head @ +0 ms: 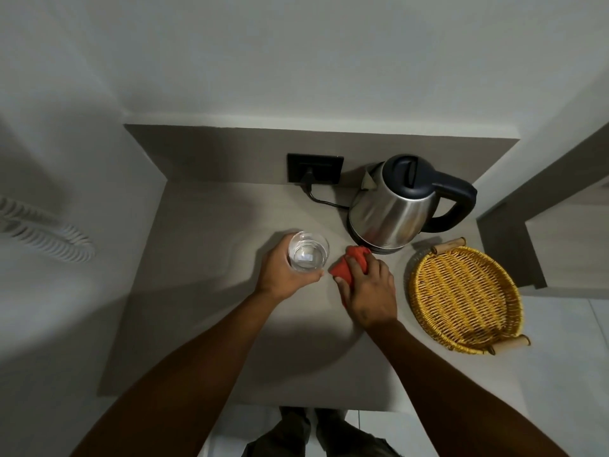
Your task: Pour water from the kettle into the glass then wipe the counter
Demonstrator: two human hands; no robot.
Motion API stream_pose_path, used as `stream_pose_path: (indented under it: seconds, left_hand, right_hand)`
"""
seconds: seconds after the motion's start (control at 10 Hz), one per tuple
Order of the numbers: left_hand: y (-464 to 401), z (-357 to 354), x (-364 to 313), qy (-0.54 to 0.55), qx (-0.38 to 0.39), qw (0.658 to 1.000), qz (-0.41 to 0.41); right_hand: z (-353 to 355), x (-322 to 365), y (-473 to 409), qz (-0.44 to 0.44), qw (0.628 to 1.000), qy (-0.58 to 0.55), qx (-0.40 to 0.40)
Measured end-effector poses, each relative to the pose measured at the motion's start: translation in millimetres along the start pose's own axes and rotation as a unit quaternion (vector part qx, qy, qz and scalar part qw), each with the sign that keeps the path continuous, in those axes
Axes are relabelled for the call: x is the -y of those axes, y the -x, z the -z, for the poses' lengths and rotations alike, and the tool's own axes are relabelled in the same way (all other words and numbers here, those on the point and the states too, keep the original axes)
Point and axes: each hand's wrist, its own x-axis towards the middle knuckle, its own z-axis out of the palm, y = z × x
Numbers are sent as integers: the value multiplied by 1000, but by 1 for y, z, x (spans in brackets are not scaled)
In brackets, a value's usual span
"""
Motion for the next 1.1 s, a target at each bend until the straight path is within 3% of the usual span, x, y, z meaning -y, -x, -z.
stream_pose_path:
  seconds: [0.2, 0.3, 0.4, 0.5, 0.7, 0.8, 0.9, 1.0, 1.1]
  left_hand:
    - [1, -16, -10, -15, 25, 999, -27]
    - [1, 1, 4, -87, 32, 994, -57]
    - [3, 20, 34, -280, 64, 953, -93]
    - [14, 15, 50, -409, 74, 905, -92]
    - [14, 12, 48, -448, 90, 886, -84]
    - [13, 12, 50, -463, 94, 876, -93]
    - [14, 12, 47, -470, 109, 872, -79]
    - [10, 17, 41, -478, 151, 863, -62]
    - [18, 21, 32, -469, 166, 865, -62]
  right_hand:
    - [26, -18, 3, -15, 999, -42, -1]
    - [40, -18, 10, -21, 996, -86, -27]
    - [57, -32, 20, -11, 991, -94, -92]
    - [74, -69, 32, -70, 985, -71, -139]
    - [63, -129, 24, -198, 980, -28, 0]
    - [54, -135, 17, -195, 980, -5, 49]
    - [61, -130, 18, -205, 977, 6, 60]
    - [66, -110, 30, -182, 983, 2, -16]
    - [64, -76, 51, -77, 996, -12, -48]
